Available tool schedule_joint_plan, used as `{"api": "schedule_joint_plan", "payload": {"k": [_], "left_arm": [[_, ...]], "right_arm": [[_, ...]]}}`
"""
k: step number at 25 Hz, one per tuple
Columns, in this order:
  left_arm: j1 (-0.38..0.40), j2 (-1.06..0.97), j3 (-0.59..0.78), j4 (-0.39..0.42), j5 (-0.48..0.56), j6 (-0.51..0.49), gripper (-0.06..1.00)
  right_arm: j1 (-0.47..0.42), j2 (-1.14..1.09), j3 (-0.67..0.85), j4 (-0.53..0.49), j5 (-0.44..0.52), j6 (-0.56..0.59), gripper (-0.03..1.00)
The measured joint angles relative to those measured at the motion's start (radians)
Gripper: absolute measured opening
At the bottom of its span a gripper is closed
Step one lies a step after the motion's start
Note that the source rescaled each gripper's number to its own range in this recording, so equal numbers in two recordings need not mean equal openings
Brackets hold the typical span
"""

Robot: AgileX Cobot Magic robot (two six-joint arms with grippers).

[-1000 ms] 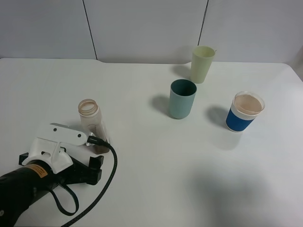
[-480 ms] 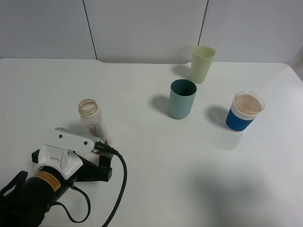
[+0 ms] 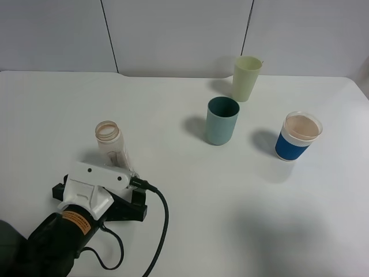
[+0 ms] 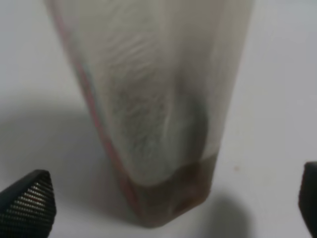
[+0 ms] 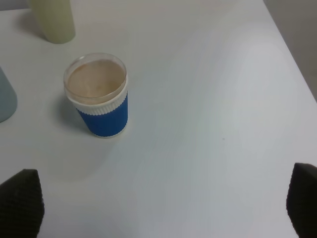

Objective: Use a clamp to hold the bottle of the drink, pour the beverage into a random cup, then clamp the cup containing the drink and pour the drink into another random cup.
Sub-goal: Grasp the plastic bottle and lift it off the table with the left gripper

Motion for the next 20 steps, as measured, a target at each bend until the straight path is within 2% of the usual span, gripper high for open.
{"api": "schedule_joint_plan", "payload": {"k": [5,13,20], "left_arm": [[0.021,0.011,-0.040,-0.049,0.000,0.000,1.00],[0.116,0.011,-0.073,-0.063,0.008,0.000,1.00],[0.123,0.011,-0.074,-0.066,0.009,0.000,1.00]], "right_arm": [[0.000,0.000,0.000,0.000,0.000,0.000,0.94],[0.000,0.000,0.000,0.000,0.000,0.000,0.94],[0.000,0.000,0.000,0.000,0.000,0.000,0.94]]}}
